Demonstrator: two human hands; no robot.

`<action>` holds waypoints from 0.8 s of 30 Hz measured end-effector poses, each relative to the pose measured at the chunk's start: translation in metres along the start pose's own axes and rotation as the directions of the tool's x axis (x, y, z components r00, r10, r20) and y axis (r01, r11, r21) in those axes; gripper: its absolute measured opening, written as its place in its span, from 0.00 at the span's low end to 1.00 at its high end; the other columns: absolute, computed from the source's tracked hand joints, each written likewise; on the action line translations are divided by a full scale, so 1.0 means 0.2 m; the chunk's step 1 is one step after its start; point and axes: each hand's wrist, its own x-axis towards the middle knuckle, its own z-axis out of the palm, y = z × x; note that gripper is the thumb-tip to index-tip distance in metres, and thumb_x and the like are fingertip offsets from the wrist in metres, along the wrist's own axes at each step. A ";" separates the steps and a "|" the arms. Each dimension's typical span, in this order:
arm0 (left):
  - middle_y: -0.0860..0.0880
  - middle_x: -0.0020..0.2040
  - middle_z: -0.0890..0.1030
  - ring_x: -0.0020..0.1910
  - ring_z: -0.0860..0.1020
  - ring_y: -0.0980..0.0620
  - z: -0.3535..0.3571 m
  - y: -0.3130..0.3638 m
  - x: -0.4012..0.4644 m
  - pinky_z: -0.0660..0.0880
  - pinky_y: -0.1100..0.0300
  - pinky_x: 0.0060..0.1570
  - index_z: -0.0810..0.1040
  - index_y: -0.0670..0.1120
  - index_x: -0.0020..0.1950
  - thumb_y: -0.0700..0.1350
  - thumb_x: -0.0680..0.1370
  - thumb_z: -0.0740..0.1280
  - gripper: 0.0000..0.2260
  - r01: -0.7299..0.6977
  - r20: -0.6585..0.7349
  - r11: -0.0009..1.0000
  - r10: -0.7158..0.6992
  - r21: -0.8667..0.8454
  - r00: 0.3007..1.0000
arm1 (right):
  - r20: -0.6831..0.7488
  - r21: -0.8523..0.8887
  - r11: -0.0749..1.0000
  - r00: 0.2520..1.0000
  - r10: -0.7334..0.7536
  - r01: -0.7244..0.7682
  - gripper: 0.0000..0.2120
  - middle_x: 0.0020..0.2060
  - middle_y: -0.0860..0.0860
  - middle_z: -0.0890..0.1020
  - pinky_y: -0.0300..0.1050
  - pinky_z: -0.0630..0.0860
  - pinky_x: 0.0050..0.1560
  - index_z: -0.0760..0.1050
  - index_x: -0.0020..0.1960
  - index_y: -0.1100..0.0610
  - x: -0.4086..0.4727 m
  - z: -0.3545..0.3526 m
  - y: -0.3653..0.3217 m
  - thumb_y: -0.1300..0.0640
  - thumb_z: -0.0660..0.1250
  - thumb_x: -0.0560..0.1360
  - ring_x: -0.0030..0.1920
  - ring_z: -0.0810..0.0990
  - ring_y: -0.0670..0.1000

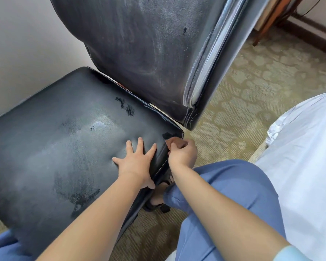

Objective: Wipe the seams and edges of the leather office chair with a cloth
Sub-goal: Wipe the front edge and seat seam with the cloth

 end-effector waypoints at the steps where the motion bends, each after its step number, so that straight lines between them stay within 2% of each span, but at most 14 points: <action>1: 0.48 0.78 0.37 0.77 0.39 0.38 0.00 0.00 0.00 0.63 0.29 0.62 0.38 0.60 0.77 0.61 0.65 0.76 0.55 -0.001 -0.002 1.000 0.001 0.000 1.000 | -0.007 0.002 1.000 1.000 0.012 -0.012 0.11 0.53 0.55 0.79 0.43 0.70 0.42 0.74 0.55 0.59 0.04 0.00 -0.03 0.60 0.69 0.73 0.48 0.80 0.58; 3: 0.48 0.78 0.38 0.77 0.39 0.38 0.01 -0.01 0.00 0.62 0.29 0.63 0.39 0.60 0.77 0.61 0.65 0.76 0.55 -0.009 -0.004 1.000 0.009 0.000 1.000 | -0.001 0.010 0.999 0.999 0.032 -0.032 0.11 0.51 0.55 0.80 0.44 0.73 0.42 0.73 0.55 0.57 0.13 0.00 -0.08 0.59 0.69 0.73 0.46 0.81 0.58; 6: 0.49 0.78 0.38 0.77 0.39 0.39 0.01 -0.01 0.00 0.63 0.30 0.63 0.38 0.60 0.77 0.62 0.65 0.75 0.55 -0.015 0.002 1.000 0.015 0.006 1.000 | 0.055 0.036 0.998 0.997 0.046 -0.048 0.08 0.46 0.53 0.83 0.51 0.81 0.43 0.77 0.52 0.56 0.22 0.00 -0.11 0.61 0.67 0.73 0.42 0.83 0.55; 8: 0.49 0.78 0.38 0.77 0.40 0.38 0.00 -0.01 0.00 0.63 0.29 0.63 0.39 0.60 0.77 0.62 0.64 0.75 0.55 -0.014 0.001 1.000 0.014 0.010 1.000 | 0.067 0.037 0.997 0.996 0.062 -0.065 0.10 0.47 0.52 0.84 0.54 0.82 0.43 0.78 0.53 0.54 0.23 0.01 -0.10 0.60 0.65 0.72 0.42 0.83 0.55; 12: 0.49 0.78 0.39 0.76 0.40 0.38 0.01 0.00 0.00 0.64 0.31 0.61 0.40 0.61 0.77 0.61 0.64 0.76 0.55 -0.005 -0.008 1.000 0.005 0.003 1.000 | -0.006 0.075 0.989 0.992 0.126 -0.125 0.24 0.59 0.55 0.78 0.54 0.76 0.56 0.65 0.70 0.54 0.06 -0.01 -0.04 0.60 0.64 0.75 0.55 0.79 0.59; 14: 0.48 0.78 0.38 0.76 0.40 0.38 0.01 0.00 0.00 0.64 0.31 0.61 0.39 0.61 0.77 0.61 0.64 0.76 0.55 -0.003 -0.007 1.000 0.003 0.004 1.000 | -0.003 0.069 0.990 0.992 0.125 -0.124 0.23 0.63 0.55 0.75 0.52 0.73 0.58 0.64 0.70 0.55 -0.07 -0.01 0.01 0.61 0.64 0.76 0.59 0.76 0.59; 17: 0.48 0.78 0.38 0.77 0.40 0.38 0.01 -0.01 0.00 0.63 0.31 0.62 0.39 0.61 0.77 0.61 0.64 0.76 0.55 -0.007 -0.007 1.000 0.007 0.000 1.000 | 0.006 0.044 0.996 0.997 0.073 -0.073 0.20 0.63 0.56 0.73 0.52 0.73 0.58 0.67 0.66 0.57 -0.18 0.01 0.07 0.62 0.65 0.76 0.60 0.75 0.59; 22: 0.48 0.78 0.38 0.77 0.40 0.39 0.01 -0.02 -0.01 0.64 0.32 0.63 0.39 0.61 0.77 0.62 0.65 0.75 0.54 -0.016 -0.012 1.000 0.016 0.005 1.000 | 0.003 0.031 0.995 0.995 0.099 -0.099 0.20 0.64 0.56 0.72 0.49 0.71 0.55 0.65 0.68 0.56 -0.10 -0.01 0.00 0.62 0.63 0.77 0.61 0.74 0.60; 24: 0.48 0.78 0.39 0.77 0.40 0.39 0.01 -0.02 -0.01 0.64 0.32 0.63 0.40 0.60 0.77 0.62 0.65 0.75 0.54 -0.021 -0.015 1.000 0.021 0.012 1.000 | -0.002 0.039 0.993 0.994 0.111 -0.111 0.21 0.63 0.56 0.73 0.45 0.70 0.51 0.64 0.69 0.56 -0.02 -0.02 -0.04 0.62 0.63 0.77 0.60 0.75 0.59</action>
